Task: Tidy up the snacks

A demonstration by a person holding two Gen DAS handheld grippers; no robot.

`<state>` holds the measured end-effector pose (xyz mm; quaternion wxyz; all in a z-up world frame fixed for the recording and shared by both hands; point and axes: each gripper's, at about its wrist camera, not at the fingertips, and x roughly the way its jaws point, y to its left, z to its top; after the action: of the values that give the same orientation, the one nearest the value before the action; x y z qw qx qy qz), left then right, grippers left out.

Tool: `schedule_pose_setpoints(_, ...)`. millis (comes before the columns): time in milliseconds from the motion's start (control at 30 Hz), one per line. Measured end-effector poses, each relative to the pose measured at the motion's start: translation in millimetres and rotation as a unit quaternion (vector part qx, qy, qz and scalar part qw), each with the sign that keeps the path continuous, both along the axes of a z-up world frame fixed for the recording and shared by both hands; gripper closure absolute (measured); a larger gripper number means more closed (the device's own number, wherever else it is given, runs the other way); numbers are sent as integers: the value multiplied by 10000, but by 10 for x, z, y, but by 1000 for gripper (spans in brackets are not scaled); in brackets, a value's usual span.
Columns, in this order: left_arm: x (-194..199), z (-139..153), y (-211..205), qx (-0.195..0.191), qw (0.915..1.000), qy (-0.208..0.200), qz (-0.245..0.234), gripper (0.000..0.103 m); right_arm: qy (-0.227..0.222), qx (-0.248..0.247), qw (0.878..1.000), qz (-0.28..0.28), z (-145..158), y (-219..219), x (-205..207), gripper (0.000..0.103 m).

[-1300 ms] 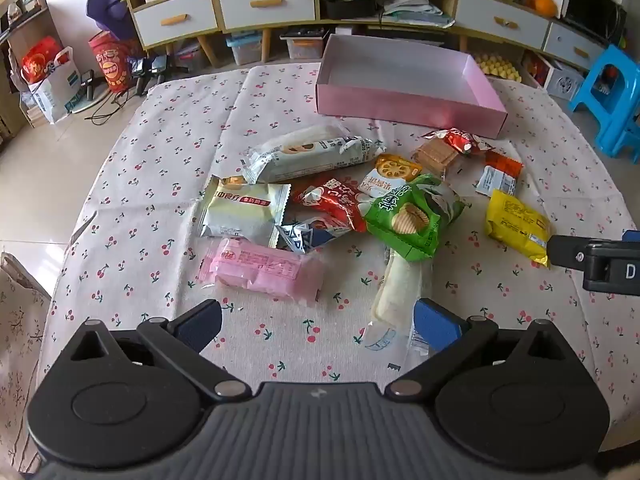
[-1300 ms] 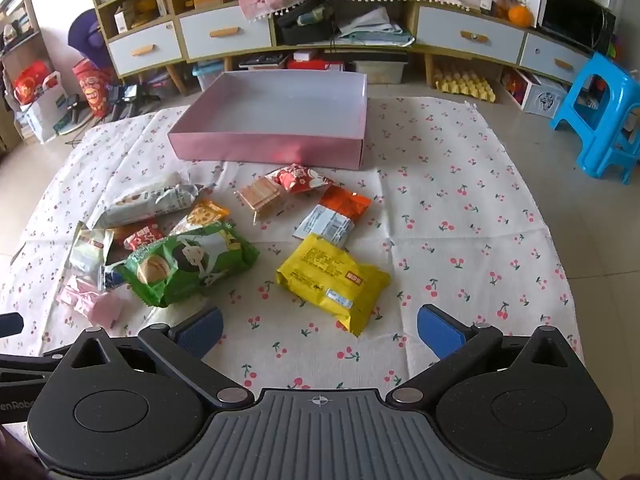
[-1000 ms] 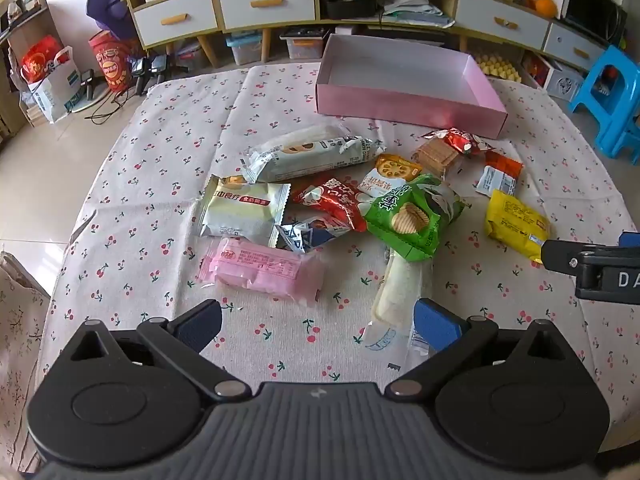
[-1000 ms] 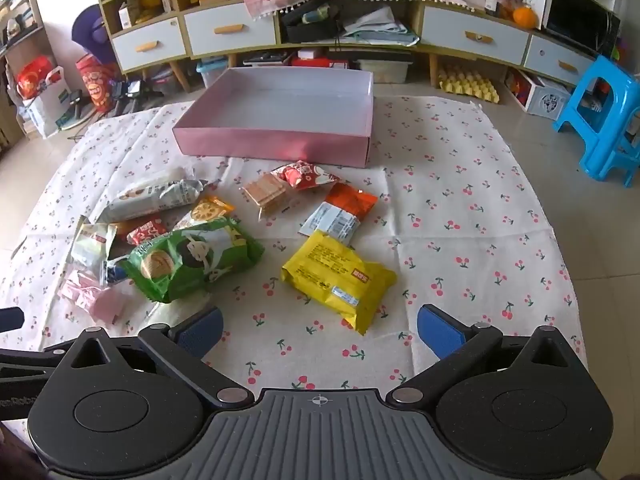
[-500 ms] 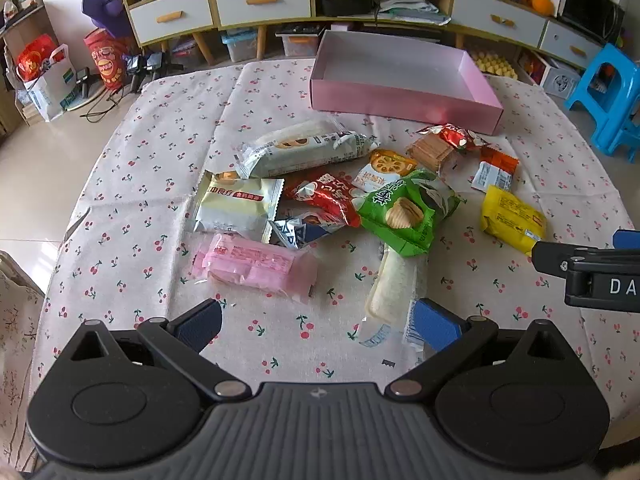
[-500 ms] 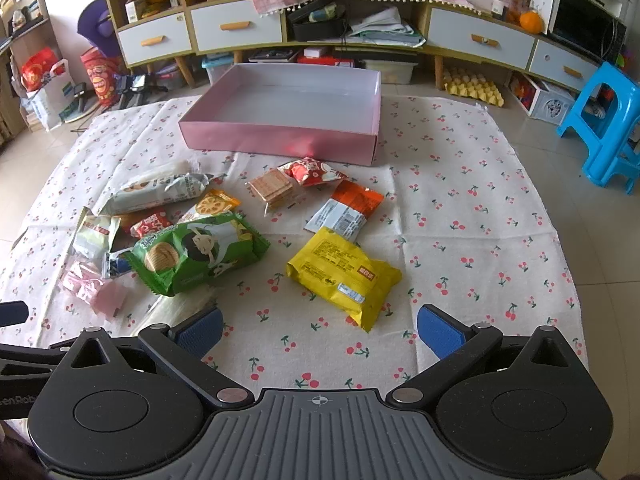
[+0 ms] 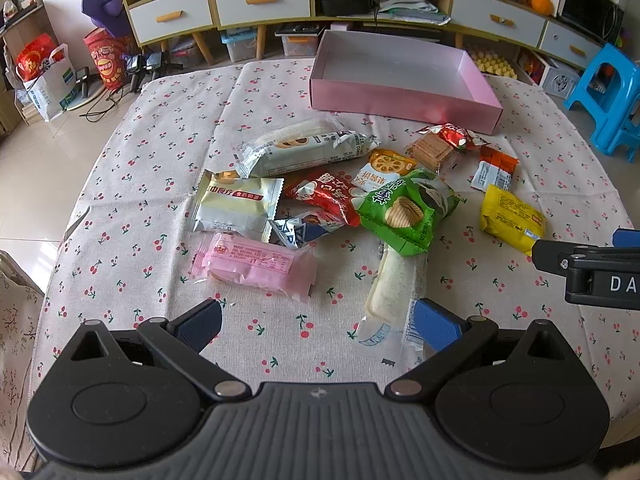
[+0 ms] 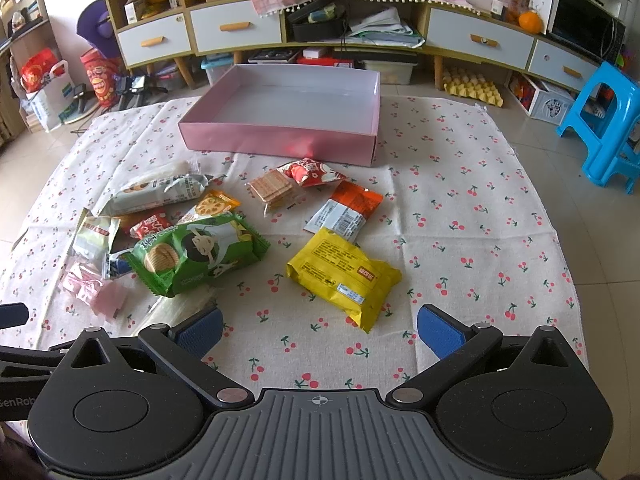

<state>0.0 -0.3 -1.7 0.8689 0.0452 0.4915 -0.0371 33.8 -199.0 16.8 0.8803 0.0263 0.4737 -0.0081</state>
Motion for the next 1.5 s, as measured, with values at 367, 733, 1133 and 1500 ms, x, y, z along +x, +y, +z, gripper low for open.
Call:
schedule_pose_setpoints(367, -12, -3, -5, -22, 10000, 21, 1, 1, -3, 5, 10000, 1, -6, 1, 0, 0)
schedule_pose_setpoints(733, -15, -7, -9, -21, 10000, 25, 0, 1, -5, 17, 10000, -10, -13, -5, 1, 0)
schedule_pose_setpoints(1133, -57, -28, -33, -31, 10000, 17, 3, 1, -4, 16, 10000, -11, -21, -5, 3, 0)
schedule_pose_setpoints(1500, -46, -36, -26, -44, 10000, 35, 5, 1, 10, 7, 10000, -19, -51, -32, -5, 0)
